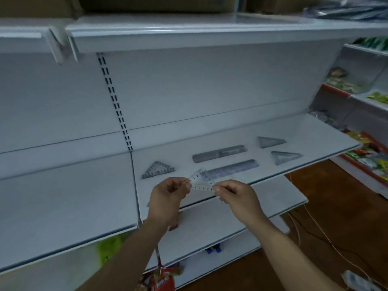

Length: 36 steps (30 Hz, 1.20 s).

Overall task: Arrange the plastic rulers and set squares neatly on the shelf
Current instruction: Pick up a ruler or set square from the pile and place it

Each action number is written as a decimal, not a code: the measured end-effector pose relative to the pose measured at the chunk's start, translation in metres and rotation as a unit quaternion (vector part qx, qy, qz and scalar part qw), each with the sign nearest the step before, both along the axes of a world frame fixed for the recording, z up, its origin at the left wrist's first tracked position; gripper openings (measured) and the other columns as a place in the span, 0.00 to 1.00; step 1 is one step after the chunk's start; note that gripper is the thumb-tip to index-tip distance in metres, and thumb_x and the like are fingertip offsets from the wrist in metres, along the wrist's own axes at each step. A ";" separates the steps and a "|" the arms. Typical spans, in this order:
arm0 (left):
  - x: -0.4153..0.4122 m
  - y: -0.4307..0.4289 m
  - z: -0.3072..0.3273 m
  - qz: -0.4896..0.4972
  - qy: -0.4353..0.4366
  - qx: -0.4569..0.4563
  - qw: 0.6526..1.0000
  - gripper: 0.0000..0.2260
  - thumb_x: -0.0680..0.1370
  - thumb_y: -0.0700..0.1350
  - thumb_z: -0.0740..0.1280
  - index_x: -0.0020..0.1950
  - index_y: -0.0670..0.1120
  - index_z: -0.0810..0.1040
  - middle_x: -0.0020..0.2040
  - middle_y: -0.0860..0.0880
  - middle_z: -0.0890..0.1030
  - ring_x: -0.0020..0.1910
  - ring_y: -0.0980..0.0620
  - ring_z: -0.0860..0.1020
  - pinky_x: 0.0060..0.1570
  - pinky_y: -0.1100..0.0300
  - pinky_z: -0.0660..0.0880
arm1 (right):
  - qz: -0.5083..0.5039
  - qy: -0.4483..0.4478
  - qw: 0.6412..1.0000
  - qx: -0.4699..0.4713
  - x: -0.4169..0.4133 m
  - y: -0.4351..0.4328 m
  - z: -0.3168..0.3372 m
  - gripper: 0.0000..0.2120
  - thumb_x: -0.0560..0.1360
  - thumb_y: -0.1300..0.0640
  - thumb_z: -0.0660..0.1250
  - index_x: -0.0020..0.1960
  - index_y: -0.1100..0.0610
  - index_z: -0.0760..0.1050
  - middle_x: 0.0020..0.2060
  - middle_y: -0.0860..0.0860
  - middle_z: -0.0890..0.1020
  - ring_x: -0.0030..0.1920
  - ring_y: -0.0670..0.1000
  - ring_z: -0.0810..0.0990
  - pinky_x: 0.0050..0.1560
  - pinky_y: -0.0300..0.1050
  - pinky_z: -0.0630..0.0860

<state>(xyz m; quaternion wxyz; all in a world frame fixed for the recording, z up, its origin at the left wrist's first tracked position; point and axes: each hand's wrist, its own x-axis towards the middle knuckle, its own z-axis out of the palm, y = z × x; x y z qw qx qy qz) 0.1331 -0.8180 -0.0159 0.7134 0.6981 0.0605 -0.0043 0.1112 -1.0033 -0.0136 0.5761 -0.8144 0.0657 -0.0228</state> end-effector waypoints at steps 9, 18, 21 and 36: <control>0.018 0.025 -0.003 0.087 0.001 0.106 0.991 0.09 0.73 0.42 0.73 0.51 0.54 0.82 0.40 0.55 0.84 0.41 0.58 0.82 0.45 0.68 0.76 | 0.148 0.036 0.986 0.065 0.083 0.007 -0.002 0.05 0.75 0.58 0.69 0.45 0.50 0.82 0.38 0.46 0.85 0.38 0.42 0.81 0.42 0.35 0.77; 0.043 0.068 -0.012 0.153 -0.014 0.225 0.962 0.05 0.73 0.45 0.74 0.46 0.53 0.84 0.41 0.59 0.84 0.39 0.64 0.81 0.40 0.75 0.73 | 0.243 -0.024 0.970 -0.020 0.129 0.039 -0.021 0.11 0.73 0.57 0.72 0.53 0.47 0.79 0.40 0.42 0.81 0.38 0.36 0.77 0.41 0.28 0.72; 0.056 0.084 -0.021 0.140 -0.040 0.278 0.949 0.04 0.72 0.47 0.74 0.46 0.54 0.84 0.43 0.60 0.82 0.41 0.62 0.79 0.41 0.73 0.72 | 0.241 -0.099 0.957 -0.126 0.143 0.048 -0.026 0.12 0.72 0.55 0.73 0.55 0.50 0.81 0.41 0.43 0.80 0.40 0.39 0.77 0.41 0.28 0.71; 0.084 0.114 -0.044 0.106 -0.023 0.332 0.937 0.05 0.71 0.49 0.75 0.47 0.53 0.85 0.42 0.56 0.79 0.43 0.56 0.76 0.42 0.64 0.70 | 0.248 -0.148 0.907 -0.305 0.177 0.069 -0.043 0.11 0.72 0.46 0.71 0.53 0.48 0.83 0.43 0.44 0.79 0.45 0.45 0.74 0.44 0.42 0.72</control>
